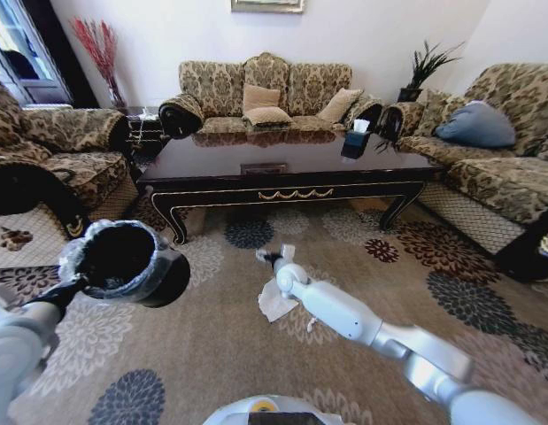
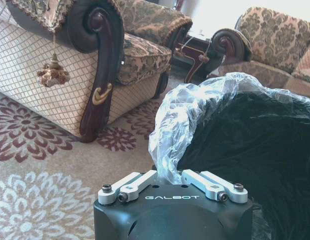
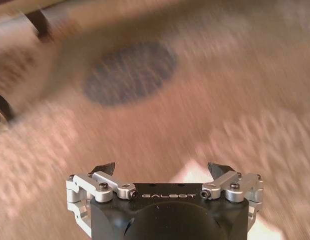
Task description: Move to the front of the table and pick up the trash from the floor, then place it into the trash bin.
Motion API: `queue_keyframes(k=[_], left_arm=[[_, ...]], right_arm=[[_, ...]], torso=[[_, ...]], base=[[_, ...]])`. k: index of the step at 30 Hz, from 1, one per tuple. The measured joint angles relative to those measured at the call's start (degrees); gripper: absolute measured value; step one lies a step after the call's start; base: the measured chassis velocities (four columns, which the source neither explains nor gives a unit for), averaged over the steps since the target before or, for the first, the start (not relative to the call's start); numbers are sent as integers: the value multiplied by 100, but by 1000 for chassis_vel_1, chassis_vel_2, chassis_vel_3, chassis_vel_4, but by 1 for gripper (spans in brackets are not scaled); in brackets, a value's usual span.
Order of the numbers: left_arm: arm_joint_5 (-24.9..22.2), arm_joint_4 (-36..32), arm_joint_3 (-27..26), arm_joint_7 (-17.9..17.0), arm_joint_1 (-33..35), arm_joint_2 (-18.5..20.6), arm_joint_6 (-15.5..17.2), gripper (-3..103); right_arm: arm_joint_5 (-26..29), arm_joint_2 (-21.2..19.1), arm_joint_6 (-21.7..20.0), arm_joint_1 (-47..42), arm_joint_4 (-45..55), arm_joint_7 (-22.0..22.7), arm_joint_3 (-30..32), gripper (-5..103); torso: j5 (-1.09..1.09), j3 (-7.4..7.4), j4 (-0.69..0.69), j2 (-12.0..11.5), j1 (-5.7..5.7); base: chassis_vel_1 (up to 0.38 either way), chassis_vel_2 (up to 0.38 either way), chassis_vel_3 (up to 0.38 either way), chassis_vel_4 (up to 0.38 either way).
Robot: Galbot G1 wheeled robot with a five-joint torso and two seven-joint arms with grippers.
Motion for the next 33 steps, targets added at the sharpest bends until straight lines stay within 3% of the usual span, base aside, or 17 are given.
queue_keyframes(k=[5,13,22,28,33], left_arm=[[-246,-69,-73,-183,8,-4,0,3],[-304,-62,-91,-144,22,-72,0,3],[-241,-33,-110,22,88,-67,0,3],[-4,50,94,111,30,-85,0,3],[162,66,285,117,-52,-130,0,3]], right_arm=[[-199,-108,-78,-429,-56,56,-67,100],[-528,-72,-109,-779,-485,80,-55,100],[-644,62,-279,-1190,-968,323,788,100],[-336,-136,-506,-1582,-738,694,1320,100],[-226,-143,-683,-1657,-916,712,1588,100]], torso=[[0,-1,1,0,0],[0,0,2,0,0],[0,0,1,0,0],[0,0,-1,0,0],[0,0,0,0,0]], base=[[0,0,0,0],[0,0,0,0],[0,0,0,0],[0,0,0,0],[0,0,0,0]])
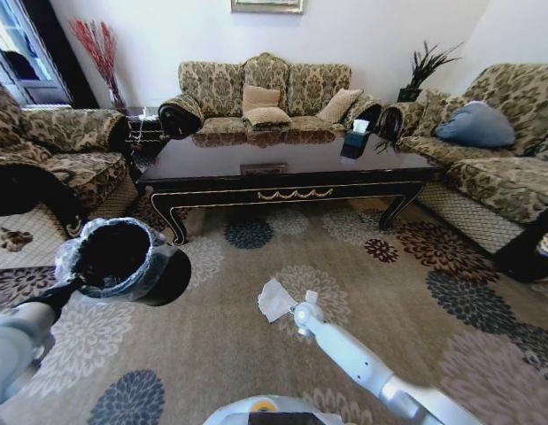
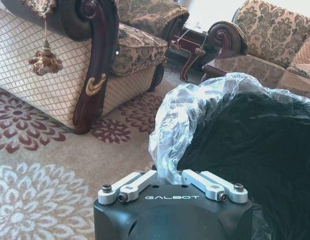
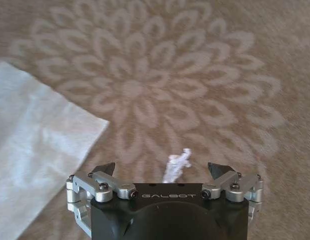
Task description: Move to the front of the table and pick up the trash from the floor, then place it into the trash bin.
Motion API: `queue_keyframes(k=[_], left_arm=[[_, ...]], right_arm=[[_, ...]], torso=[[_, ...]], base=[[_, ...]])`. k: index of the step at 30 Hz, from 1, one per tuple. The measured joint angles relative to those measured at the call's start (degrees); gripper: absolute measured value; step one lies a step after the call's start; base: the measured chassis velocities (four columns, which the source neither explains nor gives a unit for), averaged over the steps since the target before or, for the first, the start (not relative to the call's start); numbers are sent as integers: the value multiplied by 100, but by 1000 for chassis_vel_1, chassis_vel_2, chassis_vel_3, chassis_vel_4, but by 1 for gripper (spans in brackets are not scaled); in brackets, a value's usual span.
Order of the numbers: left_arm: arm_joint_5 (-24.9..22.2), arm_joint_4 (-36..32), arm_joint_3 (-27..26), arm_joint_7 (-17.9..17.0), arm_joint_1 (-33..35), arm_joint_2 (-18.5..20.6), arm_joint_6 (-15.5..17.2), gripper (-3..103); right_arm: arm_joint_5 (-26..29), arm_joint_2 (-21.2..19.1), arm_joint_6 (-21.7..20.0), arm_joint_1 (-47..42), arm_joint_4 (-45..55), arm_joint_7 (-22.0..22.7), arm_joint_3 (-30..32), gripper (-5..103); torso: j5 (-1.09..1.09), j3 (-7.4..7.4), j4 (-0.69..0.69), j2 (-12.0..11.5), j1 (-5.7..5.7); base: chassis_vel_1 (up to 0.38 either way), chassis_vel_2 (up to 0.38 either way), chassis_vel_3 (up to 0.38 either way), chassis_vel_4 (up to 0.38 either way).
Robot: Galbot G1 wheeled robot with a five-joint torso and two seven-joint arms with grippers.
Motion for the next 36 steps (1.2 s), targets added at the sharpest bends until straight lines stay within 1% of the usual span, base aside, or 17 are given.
queue_keyframes(k=[2,5,12,17,18,19,21,24,27,28,29,30,32,33,34,35,36], left_arm=[[12,-4,14,-1,-3,-2,0,3],[36,-47,30,-5,8,-6,0,3],[77,-69,25,-8,45,-32,0,3],[86,-109,14,-12,34,-27,0,3],[86,-114,14,-14,31,-24,0,3],[88,-129,14,-16,23,-17,0,3],[90,-132,14,-16,23,-17,0,3],[151,-136,41,-16,31,-36,0,3],[172,-136,45,-14,40,-43,0,3],[180,-136,46,-10,43,-44,0,3],[181,-136,46,-7,43,-44,0,3],[181,-136,46,-7,43,-44,0,3],[191,-121,46,-2,43,-43,0,3],[197,-115,48,-1,42,-43,0,3],[213,-105,57,0,42,-44,0,3],[213,-105,57,0,42,-44,0,3],[220,-98,67,1,41,-50,0,3]], right_arm=[[6,8,-21,2,-61,-41,35,100],[9,76,-86,98,-369,-233,154,100],[4,169,-106,226,-760,-394,212,100],[-23,171,-126,235,-1015,-534,302,100],[-35,169,-126,229,-1040,-562,315,102],[-83,167,-126,219,-1080,-639,339,99],[-96,168,-125,216,-1090,-663,348,99],[-173,174,-106,208,-1131,-757,375,89],[-201,174,-98,200,-1130,-773,375,86],[-240,174,-89,191,-1126,-780,368,80],[-260,174,-79,182,-1115,-781,362,77],[-260,174,-79,182,-1115,-781,362,77],[-306,157,-57,137,-1038,-779,345,70],[-310,150,-53,125,-1011,-772,341,70],[-315,127,-48,98,-950,-753,330,66],[-315,127,-48,98,-950,-753,330,66],[-314,101,-46,68,-882,-733,321,63]], torso=[[0,0,1,0,0],[0,0,1,0,0],[0,1,2,0,0],[0,0,-1,0,0],[0,1,0,0,0],[1,0,2,0,0],[0,-1,3,0,0],[-1,-2,3,2,-1],[-2,-2,2,2,-1],[-2,-2,2,2,-1],[-1,-2,3,3,-1],[-1,-2,3,3,-1],[0,-1,3,2,-1],[0,-1,3,2,-1],[2,0,4,1,0],[2,0,4,1,0],[2,1,3,1,0]], base=[[0,0,0,0],[0,0,0,0],[0,0,0,0],[0,0,0,0],[0,0,0,0],[0,0,0,0],[0,0,0,0],[0,0,0,0],[0,0,0,0],[0,0,0,0],[0,0,0,0],[0,0,0,0],[0,0,0,0],[0,0,0,0],[0,0,0,0],[0,0,0,0],[0,0,0,0]])
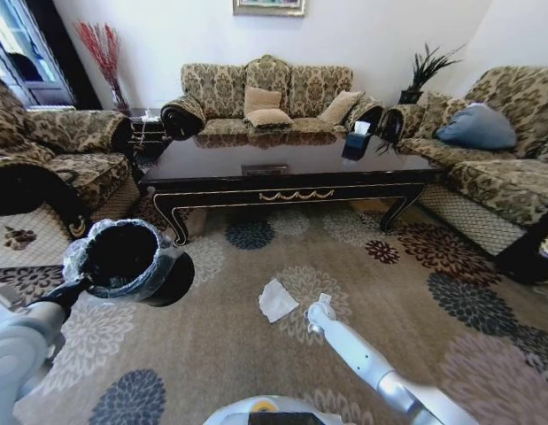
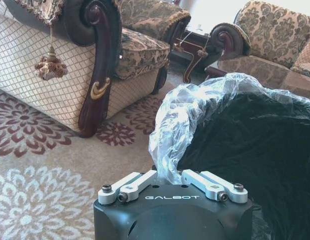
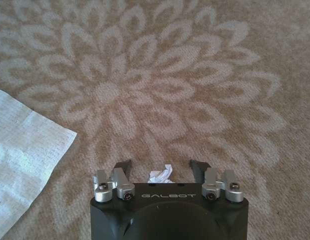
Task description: Move to the front of the table and pick up the trash from the floor, then place it into the trash bin.
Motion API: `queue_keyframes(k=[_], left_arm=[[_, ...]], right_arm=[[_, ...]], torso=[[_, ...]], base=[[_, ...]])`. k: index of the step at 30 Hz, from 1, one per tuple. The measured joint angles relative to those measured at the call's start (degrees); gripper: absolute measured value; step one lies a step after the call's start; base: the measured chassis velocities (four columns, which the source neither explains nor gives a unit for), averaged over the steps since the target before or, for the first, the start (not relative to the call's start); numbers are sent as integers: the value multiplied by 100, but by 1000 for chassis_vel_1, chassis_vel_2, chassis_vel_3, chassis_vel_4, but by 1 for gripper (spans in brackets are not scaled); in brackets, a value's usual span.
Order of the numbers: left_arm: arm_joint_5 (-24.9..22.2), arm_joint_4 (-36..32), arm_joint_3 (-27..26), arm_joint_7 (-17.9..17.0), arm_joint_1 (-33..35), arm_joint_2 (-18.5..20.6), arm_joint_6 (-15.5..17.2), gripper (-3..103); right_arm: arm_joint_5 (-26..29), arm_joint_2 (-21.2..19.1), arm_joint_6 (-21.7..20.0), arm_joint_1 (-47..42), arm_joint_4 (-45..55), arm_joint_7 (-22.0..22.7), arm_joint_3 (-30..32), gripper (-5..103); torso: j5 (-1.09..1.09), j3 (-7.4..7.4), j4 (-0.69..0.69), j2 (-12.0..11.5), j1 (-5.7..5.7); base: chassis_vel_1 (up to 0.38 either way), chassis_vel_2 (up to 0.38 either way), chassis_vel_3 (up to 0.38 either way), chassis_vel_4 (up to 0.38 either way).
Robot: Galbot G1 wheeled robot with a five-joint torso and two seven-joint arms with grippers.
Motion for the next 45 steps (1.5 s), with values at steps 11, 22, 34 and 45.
queue_keyframes(k=[11,22,34,45], left_arm=[[46,47,70,37,-26,-4,0,3],[125,103,113,69,-46,11,0,3],[222,151,208,130,-69,-15,0,3],[265,85,225,139,-39,-53,0,3]], right_arm=[[1,-142,3,-223,300,154,18,38],[-7,-385,-8,-452,709,343,23,5],[50,-721,-38,-632,1332,362,55,9],[-158,-933,-292,-835,1718,241,-235,52]], torso=[[-1,0,-1,-1,0],[-4,2,-12,-2,1],[-3,0,-5,-2,1],[-2,0,-3,-2,1]], base=[[0,0,0,0],[0,0,0,0],[0,0,0,0],[0,0,0,0]])
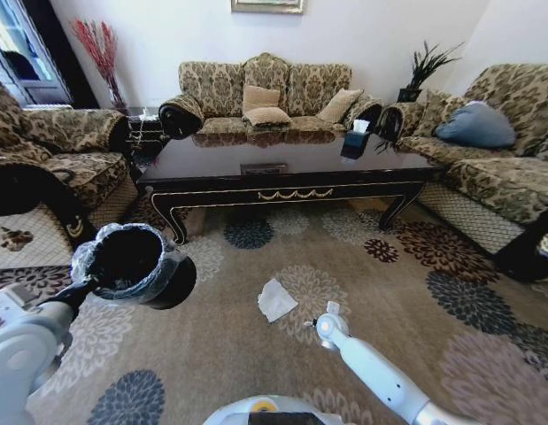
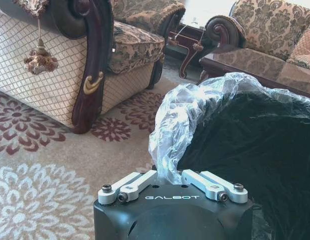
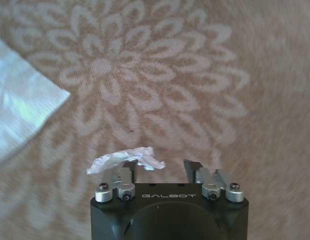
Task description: Move to the front of the table and pick up the trash from the floor, then place it into the trash bin.
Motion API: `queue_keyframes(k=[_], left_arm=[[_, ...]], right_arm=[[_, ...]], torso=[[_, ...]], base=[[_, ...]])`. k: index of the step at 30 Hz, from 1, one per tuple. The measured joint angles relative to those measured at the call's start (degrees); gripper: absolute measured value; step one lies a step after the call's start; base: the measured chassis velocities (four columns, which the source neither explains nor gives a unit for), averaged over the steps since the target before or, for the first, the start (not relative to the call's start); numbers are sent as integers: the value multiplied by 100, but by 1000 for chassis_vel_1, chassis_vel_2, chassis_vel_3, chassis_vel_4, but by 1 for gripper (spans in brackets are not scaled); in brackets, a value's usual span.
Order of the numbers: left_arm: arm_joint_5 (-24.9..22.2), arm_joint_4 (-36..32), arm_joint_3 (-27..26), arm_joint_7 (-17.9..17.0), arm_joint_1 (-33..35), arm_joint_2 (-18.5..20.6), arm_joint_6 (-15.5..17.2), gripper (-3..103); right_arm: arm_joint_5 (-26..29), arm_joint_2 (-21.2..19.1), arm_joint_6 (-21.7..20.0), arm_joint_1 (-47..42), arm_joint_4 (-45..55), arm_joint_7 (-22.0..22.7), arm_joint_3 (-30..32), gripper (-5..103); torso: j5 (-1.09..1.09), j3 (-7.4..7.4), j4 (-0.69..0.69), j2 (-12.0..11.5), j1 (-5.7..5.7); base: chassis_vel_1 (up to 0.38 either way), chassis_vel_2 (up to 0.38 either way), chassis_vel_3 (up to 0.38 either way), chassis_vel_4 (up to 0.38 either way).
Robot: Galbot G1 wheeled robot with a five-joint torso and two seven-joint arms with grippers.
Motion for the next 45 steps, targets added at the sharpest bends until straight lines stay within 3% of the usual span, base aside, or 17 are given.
queue_keyframes(k=[2,3,5,7,8,11,15,24,28,45], left_arm=[[14,-5,11,1,8,-12,0,3],[14,-5,11,1,8,-12,0,3],[23,-19,25,3,11,-28,0,3],[32,-30,39,6,13,-34,0,3],[32,-30,39,6,13,-34,0,3],[44,-30,40,7,13,-32,0,3],[44,-14,8,15,19,-20,0,3],[61,-2,21,20,23,-31,0,3],[94,-24,65,21,22,-38,0,3],[147,-63,24,23,91,-74,0,3]], right_arm=[[-534,-180,-56,43,-37,-256,-266,58],[-534,-180,-56,43,-37,-256,-266,58],[-1251,-346,-30,133,-172,-639,-602,68],[-1602,-415,66,207,-304,-945,-774,79],[-1602,-415,66,207,-304,-945,-774,79],[-1862,-501,218,314,-445,-1263,-1006,95],[-1795,-639,232,315,-220,-1263,-1140,99],[-1843,-961,410,303,147,-1454,-1231,100],[-1983,-1138,349,258,223,-2021,-1298,100],[-2219,-1031,492,740,-392,-2523,-2030,100]], torso=[[0,0,-1,0,0],[0,0,-1,0,0],[0,0,-1,1,0],[1,0,-1,1,0],[1,0,-1,1,0],[1,0,0,1,0],[1,0,0,2,0],[0,0,0,2,0],[-1,0,-1,2,0],[0,0,0,2,0]], base=[[0,0,0,0],[0,0,0,0],[0,0,0,0],[0,0,0,0],[0,0,0,0],[0,0,0,0],[0,0,0,0],[0,0,0,0],[0,0,0,0],[0,0,0,0]])
